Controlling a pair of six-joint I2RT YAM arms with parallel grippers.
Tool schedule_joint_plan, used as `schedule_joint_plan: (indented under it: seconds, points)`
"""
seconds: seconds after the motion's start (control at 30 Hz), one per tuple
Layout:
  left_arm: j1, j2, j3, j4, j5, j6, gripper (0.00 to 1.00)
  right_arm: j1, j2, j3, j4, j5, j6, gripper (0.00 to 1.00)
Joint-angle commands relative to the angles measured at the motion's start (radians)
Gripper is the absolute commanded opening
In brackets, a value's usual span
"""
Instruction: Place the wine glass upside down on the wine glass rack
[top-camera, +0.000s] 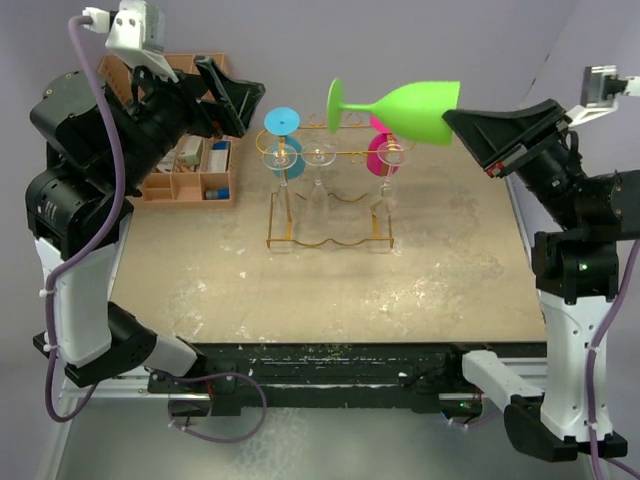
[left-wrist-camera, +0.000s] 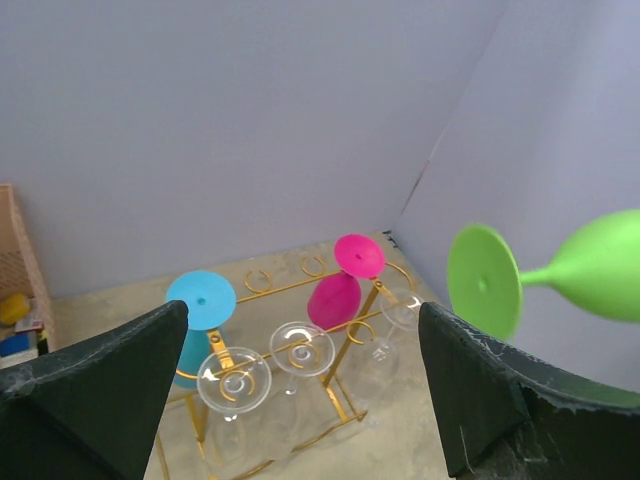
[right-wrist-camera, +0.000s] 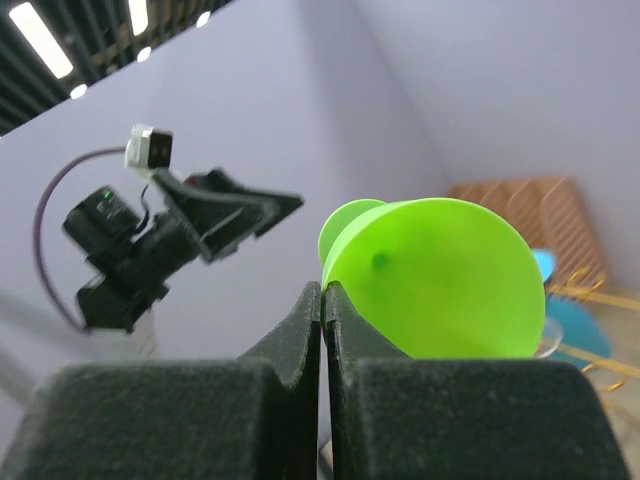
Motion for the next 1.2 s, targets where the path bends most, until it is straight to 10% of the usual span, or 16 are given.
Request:
schedule_joint_plan:
  seconds: [0.0, 0.37, 0.67, 1.17]
  points:
    - [0.006, 0.03, -0.003, 0.065, 0.163, -0.062, 0.99, 0.013, 0.022, 0.059, 0.01, 0.254, -0.206, 0.0]
    - [0.008, 0.132, -0.03, 0.209, 0.613, 0.032, 0.99, 0.146, 0.012, -0.07, 0.172, 0.517, -0.574, 0.0]
    - [0.007, 0.212, -0.053, 0.311, 0.502, 0.35, 0.99, 0.194, -0.123, -0.403, 0.546, 0.473, -0.586, 0.0]
    - [0.004, 0.275, -0.04, 0.335, 0.594, 0.433, 0.9, 0.229, -0.075, -0.377, 0.597, 0.381, -0.483, 0.0]
